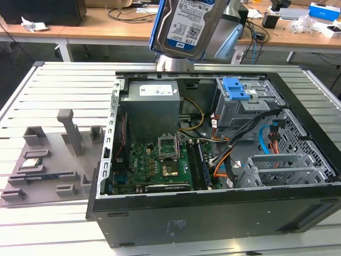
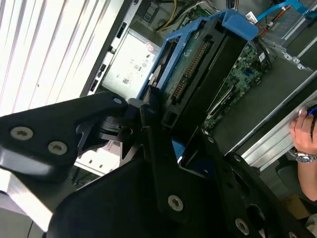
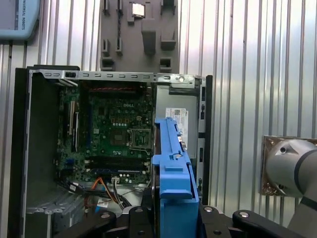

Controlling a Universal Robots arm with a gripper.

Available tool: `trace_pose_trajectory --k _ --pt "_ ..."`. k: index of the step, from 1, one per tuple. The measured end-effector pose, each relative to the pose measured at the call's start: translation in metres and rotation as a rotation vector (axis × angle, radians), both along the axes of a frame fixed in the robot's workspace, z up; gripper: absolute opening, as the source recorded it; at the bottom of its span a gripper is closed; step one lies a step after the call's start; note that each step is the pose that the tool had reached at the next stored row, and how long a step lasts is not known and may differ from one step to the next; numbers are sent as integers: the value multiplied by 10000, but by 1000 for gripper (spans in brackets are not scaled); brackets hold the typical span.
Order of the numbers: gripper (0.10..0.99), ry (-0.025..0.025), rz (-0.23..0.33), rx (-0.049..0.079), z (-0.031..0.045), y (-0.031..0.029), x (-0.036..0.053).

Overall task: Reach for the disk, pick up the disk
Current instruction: 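Pick up the disk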

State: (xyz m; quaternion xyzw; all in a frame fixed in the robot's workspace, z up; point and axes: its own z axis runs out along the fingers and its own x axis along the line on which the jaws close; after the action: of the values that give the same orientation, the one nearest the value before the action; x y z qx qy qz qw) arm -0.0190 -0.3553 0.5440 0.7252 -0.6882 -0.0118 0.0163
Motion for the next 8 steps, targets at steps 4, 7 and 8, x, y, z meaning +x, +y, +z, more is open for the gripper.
trace_pose_trajectory --k 4,7,8 --pt "369 0 1 0 0 0 135" --pt "369 0 0 -1 0 0 267" --pt "369 0 -1 1 0 0 302"
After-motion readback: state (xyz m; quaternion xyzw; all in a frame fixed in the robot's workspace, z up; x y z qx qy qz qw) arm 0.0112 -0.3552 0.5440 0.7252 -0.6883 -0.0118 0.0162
